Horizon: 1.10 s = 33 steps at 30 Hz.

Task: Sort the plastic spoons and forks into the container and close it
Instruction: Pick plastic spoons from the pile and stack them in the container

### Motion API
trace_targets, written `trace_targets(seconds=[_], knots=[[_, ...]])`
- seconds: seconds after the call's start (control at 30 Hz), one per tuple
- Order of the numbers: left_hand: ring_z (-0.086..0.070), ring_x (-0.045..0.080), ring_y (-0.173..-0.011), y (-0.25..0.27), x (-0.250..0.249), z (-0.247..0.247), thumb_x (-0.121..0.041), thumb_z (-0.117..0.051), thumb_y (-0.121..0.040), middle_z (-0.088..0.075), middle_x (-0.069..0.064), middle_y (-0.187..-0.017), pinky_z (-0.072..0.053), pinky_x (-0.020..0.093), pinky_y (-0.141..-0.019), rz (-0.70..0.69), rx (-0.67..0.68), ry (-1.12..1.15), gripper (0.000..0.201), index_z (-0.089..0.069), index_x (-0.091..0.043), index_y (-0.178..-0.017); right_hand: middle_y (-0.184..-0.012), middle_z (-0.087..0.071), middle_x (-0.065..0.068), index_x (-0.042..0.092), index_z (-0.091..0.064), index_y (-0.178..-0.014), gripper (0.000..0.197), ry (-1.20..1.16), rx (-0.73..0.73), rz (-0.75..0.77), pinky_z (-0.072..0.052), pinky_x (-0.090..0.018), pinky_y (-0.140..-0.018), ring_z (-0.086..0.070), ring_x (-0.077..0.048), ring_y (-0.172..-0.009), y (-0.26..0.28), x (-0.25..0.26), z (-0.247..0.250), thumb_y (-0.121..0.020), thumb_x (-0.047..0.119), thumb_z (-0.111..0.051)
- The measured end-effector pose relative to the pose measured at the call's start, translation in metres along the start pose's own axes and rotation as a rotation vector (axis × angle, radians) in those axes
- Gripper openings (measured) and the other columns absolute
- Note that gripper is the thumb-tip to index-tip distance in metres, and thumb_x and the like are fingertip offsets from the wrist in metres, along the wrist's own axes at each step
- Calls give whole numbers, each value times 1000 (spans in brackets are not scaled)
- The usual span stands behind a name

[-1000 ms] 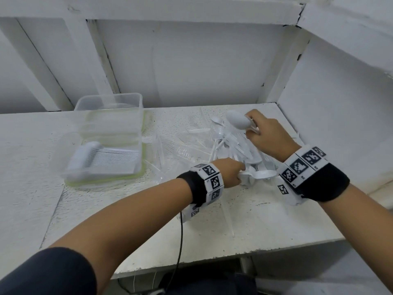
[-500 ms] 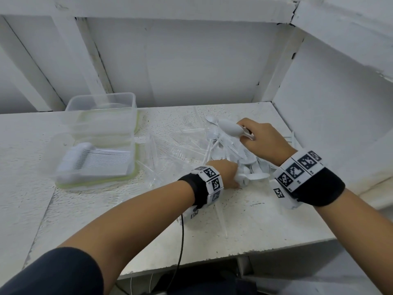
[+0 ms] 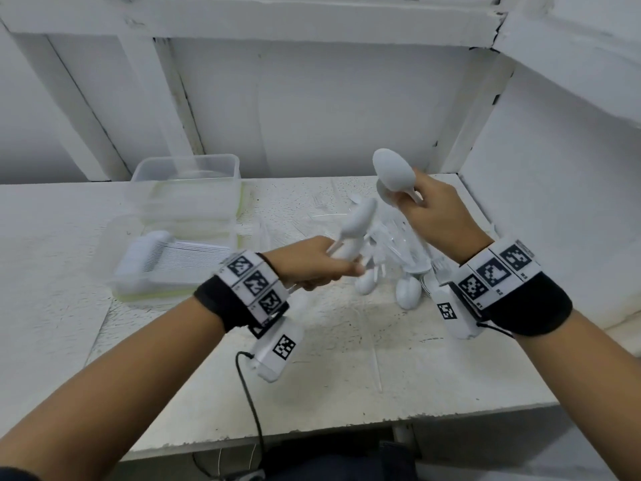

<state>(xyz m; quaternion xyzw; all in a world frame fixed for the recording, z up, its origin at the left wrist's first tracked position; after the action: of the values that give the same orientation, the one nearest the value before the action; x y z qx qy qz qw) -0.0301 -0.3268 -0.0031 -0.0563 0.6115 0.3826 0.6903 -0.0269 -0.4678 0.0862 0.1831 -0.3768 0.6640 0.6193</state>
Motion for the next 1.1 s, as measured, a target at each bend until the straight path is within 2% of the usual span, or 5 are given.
trace_targets(seconds=[0.3,0.5,0.7,0.9,1.1], knots=[[-17,-2,-33,43,41,49,-46,-66,-58,-27,-12,-44,-12,10,-35,-79,-100,552,39,-37,-21,-52,-94,-64,20,25,-67,-107,25,-200,387,28,-40,0,-79,-56,19,-82,19,40,-80,-84,14,-68],[-18,-2,-32,58,48,41,-68,-80,-39,-27,-11,-45,-15,10,-33,-94,-38,582,76,-30,-16,-62,-92,-64,-8,36,-60,-84,22,-222,354,98,-45,-34,-81,-59,-21,-90,23,60,-112,-81,17,-71],[-19,4,-38,69,61,56,-64,-22,-91,-31,-6,-52,-12,17,-40,-35,-284,612,59,-51,-14,-81,-78,-60,15,33,-57,-80,16,-313,238,17,-41,-9,-65,-55,6,-71,20,54,-112,-85,22,-67],[-28,8,-47,72,74,55,-46,-24,-99,-37,-1,-64,-23,21,-47,3,-381,656,41,-54,-18,-105,-74,-56,15,32,-53,-77,18,-327,193,-40,-37,0,-57,-52,16,-62,24,51,-116,-87,22,-64],[-24,7,-44,74,68,53,-69,-28,-86,-38,-3,-64,-21,20,-44,-45,-432,458,50,-46,-25,-101,-76,-58,13,19,-59,-89,7,-336,194,-73,-40,-4,-60,-55,1,-71,25,50,-130,-87,23,-64]])
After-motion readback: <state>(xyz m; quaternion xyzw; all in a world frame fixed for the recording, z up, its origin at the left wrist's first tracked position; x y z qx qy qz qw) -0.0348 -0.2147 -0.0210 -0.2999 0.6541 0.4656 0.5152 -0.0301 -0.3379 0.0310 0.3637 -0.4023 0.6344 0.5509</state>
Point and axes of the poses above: each hand's wrist, its own y-axis away from the middle knuckle, its own z-axis out of the back of the hand, x = y × z, the point moved 8 cm from there along -y, towards the middle knuckle
